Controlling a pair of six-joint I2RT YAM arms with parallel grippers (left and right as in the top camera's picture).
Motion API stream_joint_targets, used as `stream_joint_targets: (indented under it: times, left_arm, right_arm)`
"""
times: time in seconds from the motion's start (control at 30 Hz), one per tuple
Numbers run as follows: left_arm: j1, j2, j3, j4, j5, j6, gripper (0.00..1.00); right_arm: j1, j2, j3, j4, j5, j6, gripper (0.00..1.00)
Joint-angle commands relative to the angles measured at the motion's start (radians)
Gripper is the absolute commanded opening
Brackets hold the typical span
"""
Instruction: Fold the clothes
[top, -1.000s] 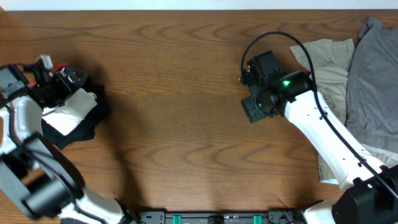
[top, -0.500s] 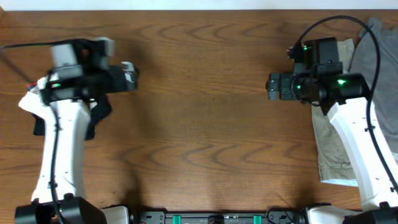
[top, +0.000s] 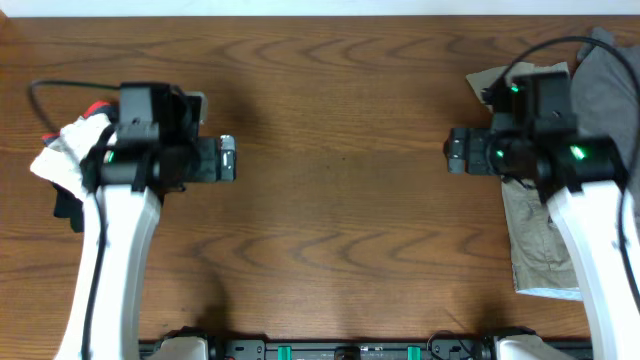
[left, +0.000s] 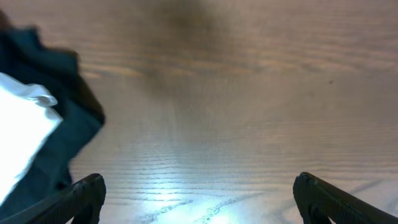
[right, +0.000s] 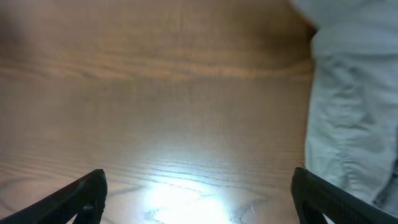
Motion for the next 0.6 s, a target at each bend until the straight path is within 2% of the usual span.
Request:
stream_joint_targets:
  times: [0.0,0.17,0.27,0.4,0.57]
  left_arm:
    - [-0.001,-0.154,-0.066,0.025,0.008,-0.001,0.98]
    - [-0.001,-0.426,-0.251,0.127,0.045,-0.012,0.98]
    - [-0.001,-0.55,-0.343,0.156,0.044,-0.023,0.98]
    - [-0.001,-0.635,-0.382,0.142,0.044,-0.024,0.98]
    - [-0.001,-0.654,-0.382,0.121,0.044,-0.024,0.98]
  right_arm:
    - [0.002,-0.143,-0.047,0.001,0.042,0.025,0.93]
    - [0.075,-0.377,-0.232,0.07,0.131,0.026,0.95]
    - [0.111,-0.533,-0.357,0.103,0.169,0.116,0.99]
    - [0.114,-0.679,-0.475,0.094,0.168,0.295,0.99]
    - [0.114,-0.757,-0.539,0.007,0.168,0.313,0.99]
